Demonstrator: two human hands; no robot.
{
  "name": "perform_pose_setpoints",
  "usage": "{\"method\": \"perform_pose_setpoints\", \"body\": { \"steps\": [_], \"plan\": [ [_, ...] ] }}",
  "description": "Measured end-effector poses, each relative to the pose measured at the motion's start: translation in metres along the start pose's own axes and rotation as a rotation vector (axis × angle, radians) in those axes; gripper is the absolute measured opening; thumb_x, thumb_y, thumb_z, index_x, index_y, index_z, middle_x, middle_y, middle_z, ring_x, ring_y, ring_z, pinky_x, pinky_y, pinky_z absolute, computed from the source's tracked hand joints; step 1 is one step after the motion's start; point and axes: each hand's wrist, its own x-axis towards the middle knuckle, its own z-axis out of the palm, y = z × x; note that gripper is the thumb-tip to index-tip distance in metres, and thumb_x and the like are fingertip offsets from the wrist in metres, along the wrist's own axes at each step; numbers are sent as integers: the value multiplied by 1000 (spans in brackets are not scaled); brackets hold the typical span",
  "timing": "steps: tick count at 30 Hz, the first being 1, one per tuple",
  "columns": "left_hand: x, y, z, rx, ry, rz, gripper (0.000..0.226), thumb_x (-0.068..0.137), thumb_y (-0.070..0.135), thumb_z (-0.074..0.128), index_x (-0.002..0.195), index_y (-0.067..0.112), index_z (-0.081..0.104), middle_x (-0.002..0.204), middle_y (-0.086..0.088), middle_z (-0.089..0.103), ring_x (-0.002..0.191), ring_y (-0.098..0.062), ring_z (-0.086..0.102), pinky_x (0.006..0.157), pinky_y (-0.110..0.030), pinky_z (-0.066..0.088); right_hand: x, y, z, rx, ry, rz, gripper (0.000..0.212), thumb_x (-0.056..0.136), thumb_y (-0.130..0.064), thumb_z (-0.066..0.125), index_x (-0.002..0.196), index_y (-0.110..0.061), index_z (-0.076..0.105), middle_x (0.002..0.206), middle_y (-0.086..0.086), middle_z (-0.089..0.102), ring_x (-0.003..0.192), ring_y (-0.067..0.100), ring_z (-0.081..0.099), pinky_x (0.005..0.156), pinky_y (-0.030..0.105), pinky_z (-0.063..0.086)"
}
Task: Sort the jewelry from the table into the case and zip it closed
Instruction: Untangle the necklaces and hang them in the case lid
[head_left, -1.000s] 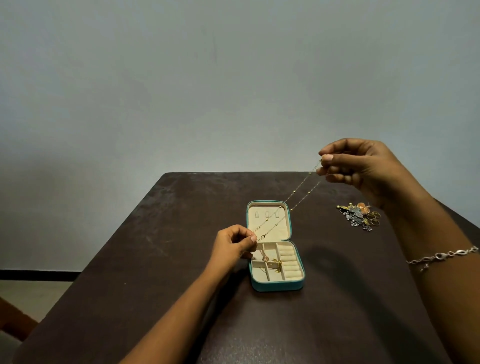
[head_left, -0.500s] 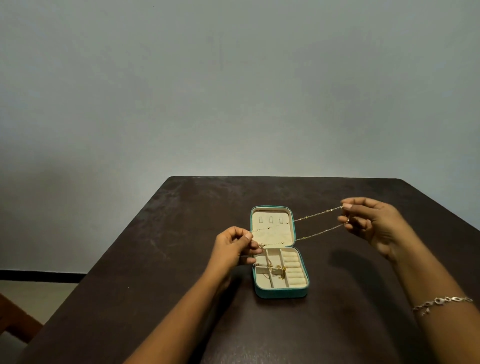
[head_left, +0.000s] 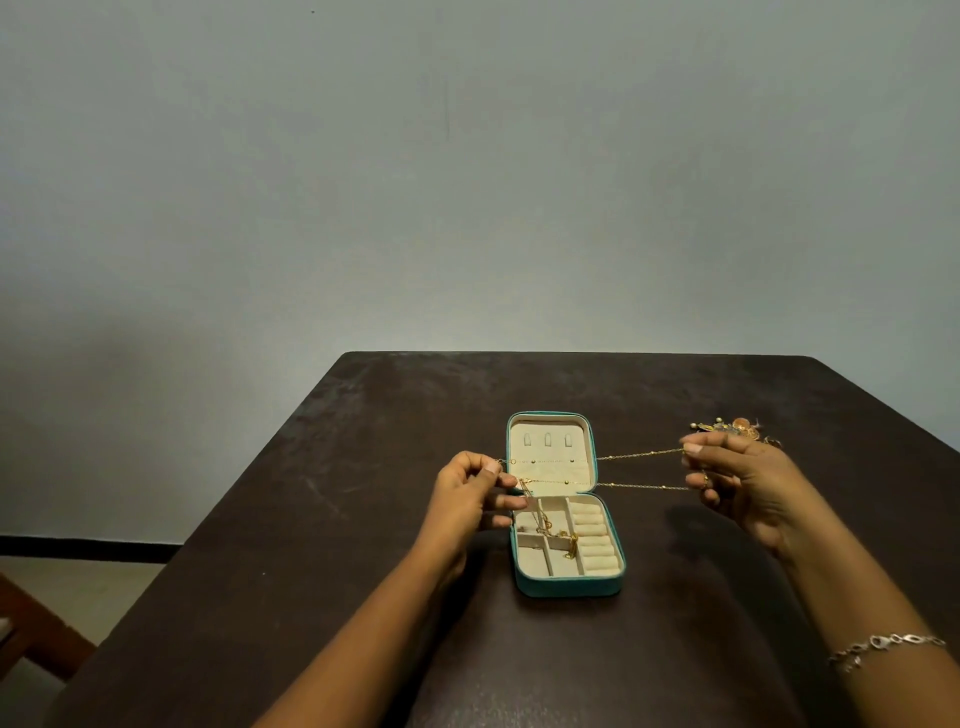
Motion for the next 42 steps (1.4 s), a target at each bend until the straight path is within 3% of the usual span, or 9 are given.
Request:
{"method": "perform_pose_setpoints", "body": {
  "steps": [7, 11, 16, 19, 24, 28, 33, 39, 42],
  "plan": [
    [1, 1, 3, -36, -25, -30, 14, 100, 14, 30, 96, 7, 41, 87, -12, 62, 59, -15, 68, 49, -24, 52, -7, 5, 1, -11, -22, 36, 8, 86, -1, 53, 83, -7, 58, 69, 7, 54, 39, 5, 53, 34, 12, 37],
    [0, 0, 4, -36, -23, -27, 16, 100, 15, 29, 91, 8, 40, 84, -10, 61, 53, -13, 65, 46, -23, 50, -7, 6, 1, -13, -13, 40, 9, 86, -1, 53, 82, -8, 58, 69, 7, 54, 38, 5, 53, 34, 12, 37],
    [0, 0, 3, -50, -19, -35, 17, 100, 17, 31, 95, 8, 44, 85, -10, 64, 52, -14, 64, 58, -29, 54, -6, 8, 0, -14, -19, 50, 8, 86, 0, 53, 83, -6, 58, 69, 8, 54, 37, 5, 53, 33, 13, 37],
    [0, 1, 2, -68, -3, -35, 17, 100, 16, 33, 95, 7, 46, 84, -11, 64, 49, -14, 59, 55, -26, 53, -7, 11, -1, -63, -29, 58, 11, 85, 1, 53, 82, -8, 58, 70, 8, 55, 38, 7, 54, 34, 13, 37],
    [-3, 0, 4, -50, 26, -37, 16, 99, 16, 38, 90, 8, 48, 82, -10, 59, 43, -12, 52, 46, -25, 52, -4, 17, -1, -251, -64, 23, 19, 87, 4, 50, 75, -10, 57, 70, 7, 56, 39, 8, 53, 35, 15, 35],
    [-5, -1, 4, 21, 47, -43, 15, 98, 15, 39, 91, 8, 50, 72, -5, 54, 38, -6, 48, 45, -23, 49, -5, 19, 5, -589, -148, -47, 31, 89, 7, 43, 69, -7, 62, 68, 14, 53, 45, 10, 47, 41, 17, 32],
    [-5, 1, 4, 6, 44, -42, 15, 98, 15, 39, 91, 8, 50, 66, -5, 53, 38, -7, 48, 45, -24, 48, -1, 22, 19, -924, -228, -120, 34, 89, 0, 49, 72, -24, 65, 57, 1, 52, 49, 10, 42, 43, 17, 33],
    [-3, 4, 3, -38, 54, -29, 15, 98, 16, 39, 89, 10, 50, 66, -6, 57, 41, -9, 49, 44, -23, 49, 1, 26, 38, -1045, -297, -143, 17, 89, -9, 55, 89, -21, 66, 79, -8, 57, 65, 2, 50, 54, 13, 36],
    [-4, 6, 4, -37, 49, -16, 15, 98, 17, 40, 91, 9, 50, 65, -5, 57, 41, -9, 49, 45, -23, 49, 2, 30, 46, -1050, -296, -154, 20, 86, -8, 58, 81, -26, 65, 84, -6, 60, 70, 4, 55, 60, 16, 44]
  ]
}}
